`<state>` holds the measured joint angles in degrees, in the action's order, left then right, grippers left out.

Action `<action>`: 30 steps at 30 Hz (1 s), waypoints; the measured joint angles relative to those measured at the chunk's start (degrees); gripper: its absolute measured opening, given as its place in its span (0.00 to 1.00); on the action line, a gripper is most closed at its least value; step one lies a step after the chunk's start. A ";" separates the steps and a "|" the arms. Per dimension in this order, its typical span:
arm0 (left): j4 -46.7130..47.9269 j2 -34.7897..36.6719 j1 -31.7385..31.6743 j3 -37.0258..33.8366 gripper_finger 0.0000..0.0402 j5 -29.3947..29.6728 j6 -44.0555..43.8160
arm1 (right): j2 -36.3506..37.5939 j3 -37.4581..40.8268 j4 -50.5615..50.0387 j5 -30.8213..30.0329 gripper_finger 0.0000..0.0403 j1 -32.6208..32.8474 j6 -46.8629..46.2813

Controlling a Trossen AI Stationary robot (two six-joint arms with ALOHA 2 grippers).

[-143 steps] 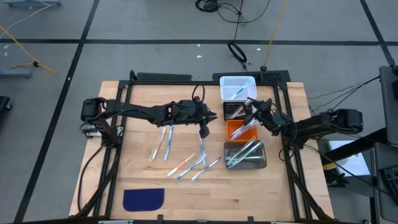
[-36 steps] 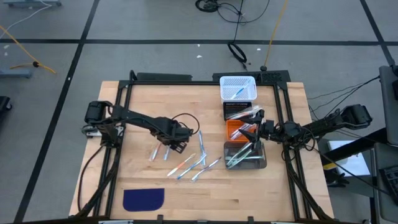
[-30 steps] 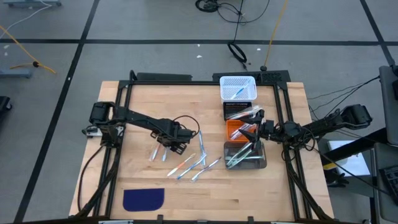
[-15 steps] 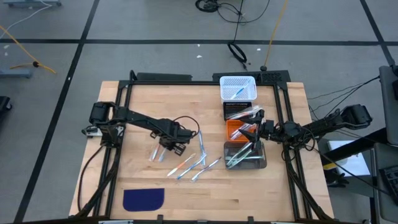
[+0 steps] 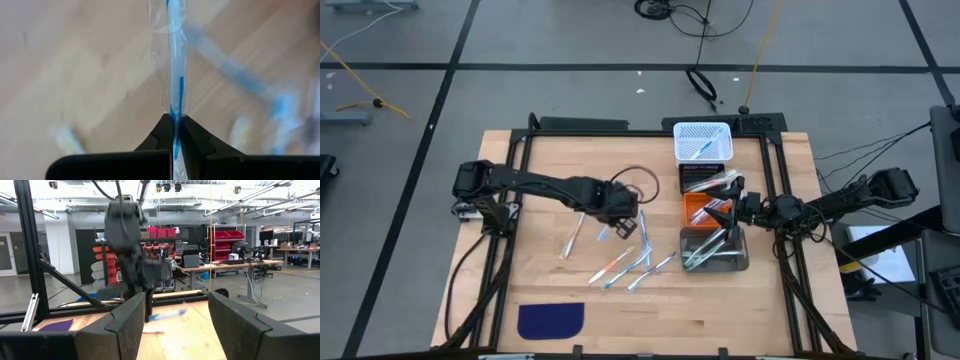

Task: Pick & Place Toothbrushes
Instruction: Put the blue toothbrush into the white bin

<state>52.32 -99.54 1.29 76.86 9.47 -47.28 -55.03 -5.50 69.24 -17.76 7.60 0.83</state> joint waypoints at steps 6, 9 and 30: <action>-13.82 0.50 0.95 5.87 0.02 3.55 13.03 | 0.01 0.00 0.96 0.02 0.52 0.00 -1.42; -24.82 0.50 1.70 5.90 0.02 2.94 19.30 | 0.00 -0.13 1.17 0.01 0.52 0.00 -3.27; -56.73 -7.73 3.71 5.84 0.03 0.45 32.18 | -5.64 -5.05 0.52 0.18 0.52 0.02 -7.84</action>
<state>-4.41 -107.26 4.99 82.70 9.92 -15.09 -60.67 -10.55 69.76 -17.58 7.62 -7.01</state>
